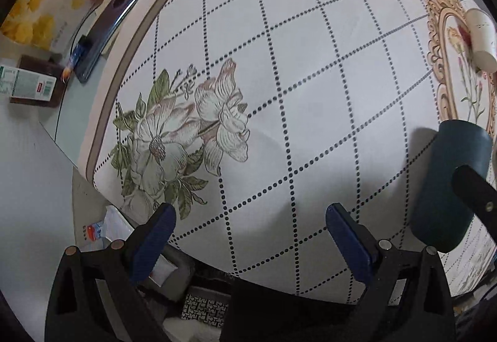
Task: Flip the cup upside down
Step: 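Grasp the teal cup body with the right gripper and roll the tool, then turn the held teal cup upside down with the right gripper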
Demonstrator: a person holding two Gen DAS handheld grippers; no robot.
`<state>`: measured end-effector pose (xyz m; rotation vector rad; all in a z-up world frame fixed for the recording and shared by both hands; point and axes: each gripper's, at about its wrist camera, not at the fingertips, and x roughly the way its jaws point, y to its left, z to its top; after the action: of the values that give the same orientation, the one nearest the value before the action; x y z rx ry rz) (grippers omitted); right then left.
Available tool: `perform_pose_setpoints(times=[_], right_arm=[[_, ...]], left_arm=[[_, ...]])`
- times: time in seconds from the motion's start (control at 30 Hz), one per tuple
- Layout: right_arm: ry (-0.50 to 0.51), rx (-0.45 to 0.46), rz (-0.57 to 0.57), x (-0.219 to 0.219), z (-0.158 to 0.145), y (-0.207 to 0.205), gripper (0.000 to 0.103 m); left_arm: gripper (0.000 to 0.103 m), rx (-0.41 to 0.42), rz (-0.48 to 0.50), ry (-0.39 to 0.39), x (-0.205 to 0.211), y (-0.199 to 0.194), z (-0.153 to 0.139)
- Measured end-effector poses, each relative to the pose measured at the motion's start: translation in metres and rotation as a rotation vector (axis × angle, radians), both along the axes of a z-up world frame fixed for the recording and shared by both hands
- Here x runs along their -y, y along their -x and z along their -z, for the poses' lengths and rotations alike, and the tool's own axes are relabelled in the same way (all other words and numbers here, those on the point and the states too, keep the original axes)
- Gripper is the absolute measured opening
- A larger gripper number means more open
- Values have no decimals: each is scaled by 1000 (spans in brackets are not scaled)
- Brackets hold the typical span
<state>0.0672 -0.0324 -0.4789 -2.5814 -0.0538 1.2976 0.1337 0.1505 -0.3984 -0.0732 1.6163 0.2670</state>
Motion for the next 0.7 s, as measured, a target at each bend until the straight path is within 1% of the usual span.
perform_pose_setpoints(times=[0.03,0.13,0.33,0.43,0.5,0.6,0.7], right_arm=[[6,-3,-20,0,4,-1,99],[21,-8,-47,-1,13,-6,94],[48,-13,-64,1,25,-11,92],[63,-11,-66,3,31,-11,87],[67,-5,-64,5,35,-11,79],[61,6,-68,9,42,-10,76],[52,-2,-43,5,42,-9,75]], left_arm=[[100,-4,-6,0,-1,1,2],[100,-10,-23,5,-3,5,6],[99,-16,-37,5,-7,5,10],[99,-34,-35,6,-11,5,7],[99,-33,-33,3,-10,3,5],[99,-34,-33,2,-9,2,4],[99,-34,-31,0,-8,1,5]])
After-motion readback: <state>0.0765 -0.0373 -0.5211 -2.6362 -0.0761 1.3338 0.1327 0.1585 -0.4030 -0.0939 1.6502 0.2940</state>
